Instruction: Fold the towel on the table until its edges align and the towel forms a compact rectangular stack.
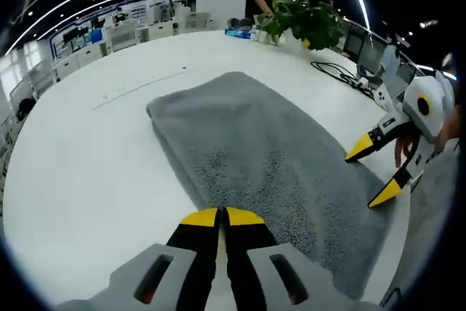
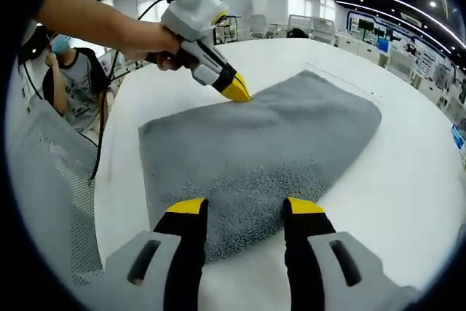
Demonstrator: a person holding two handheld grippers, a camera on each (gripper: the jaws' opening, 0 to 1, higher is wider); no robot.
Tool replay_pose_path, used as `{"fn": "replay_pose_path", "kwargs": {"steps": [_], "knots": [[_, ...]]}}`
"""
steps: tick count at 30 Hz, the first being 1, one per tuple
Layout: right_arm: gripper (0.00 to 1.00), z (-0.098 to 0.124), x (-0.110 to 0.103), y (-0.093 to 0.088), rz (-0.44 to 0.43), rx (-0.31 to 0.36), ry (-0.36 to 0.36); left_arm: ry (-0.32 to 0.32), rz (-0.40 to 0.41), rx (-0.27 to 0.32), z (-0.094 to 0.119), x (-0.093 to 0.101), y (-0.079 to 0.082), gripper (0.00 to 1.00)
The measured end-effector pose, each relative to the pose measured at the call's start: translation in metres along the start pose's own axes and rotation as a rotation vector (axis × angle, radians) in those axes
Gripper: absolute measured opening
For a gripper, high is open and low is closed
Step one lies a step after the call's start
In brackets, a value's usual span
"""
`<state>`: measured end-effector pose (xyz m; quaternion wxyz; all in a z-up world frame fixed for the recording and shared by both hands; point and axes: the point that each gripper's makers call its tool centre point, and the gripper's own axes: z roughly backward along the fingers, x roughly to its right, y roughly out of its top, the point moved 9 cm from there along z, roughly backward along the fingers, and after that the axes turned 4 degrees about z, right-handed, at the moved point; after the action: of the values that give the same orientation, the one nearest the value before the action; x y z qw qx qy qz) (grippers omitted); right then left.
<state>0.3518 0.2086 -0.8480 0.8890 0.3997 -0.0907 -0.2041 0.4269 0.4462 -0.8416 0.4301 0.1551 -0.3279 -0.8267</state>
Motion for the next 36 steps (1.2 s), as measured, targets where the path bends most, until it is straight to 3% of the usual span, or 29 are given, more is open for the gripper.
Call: {"fn": "replay_pose_path", "kwargs": {"steps": [2, 8, 20, 24, 27, 30, 34, 36], "knots": [[0.41, 0.001, -0.002, -0.001, 0.038, -0.008, 0.002, -0.002, 0.005, 0.001, 0.0, 0.001, -0.001, 0.02], [0.4, 0.006, -0.004, -0.005, 0.038, -0.016, 0.007, -0.004, 0.028, 0.01, 0.002, 0.004, -0.005, 0.01], [0.4, 0.041, -0.015, -0.034, 0.035, -0.027, -0.001, -0.038, 0.041, 0.02, 0.0, 0.047, -0.005, 0.02], [0.39, 0.056, -0.016, -0.048, 0.026, -0.03, -0.003, -0.069, 0.092, 0.012, -0.004, 0.064, -0.002, 0.02], [0.4, 0.064, -0.016, -0.054, 0.03, -0.033, 0.0, -0.079, 0.067, 0.004, -0.006, 0.076, 0.0, 0.02], [0.4, 0.068, -0.017, -0.058, 0.033, -0.036, 0.001, -0.079, 0.047, 0.014, -0.004, 0.085, 0.006, 0.04], [0.4, 0.069, -0.017, -0.06, 0.04, -0.038, 0.003, -0.078, 0.046, 0.103, -0.002, 0.092, 0.027, 0.12], [0.4, 0.07, -0.018, -0.06, 0.043, -0.038, 0.003, -0.099, 0.051, 0.119, -0.005, 0.097, 0.035, 0.12]]}}
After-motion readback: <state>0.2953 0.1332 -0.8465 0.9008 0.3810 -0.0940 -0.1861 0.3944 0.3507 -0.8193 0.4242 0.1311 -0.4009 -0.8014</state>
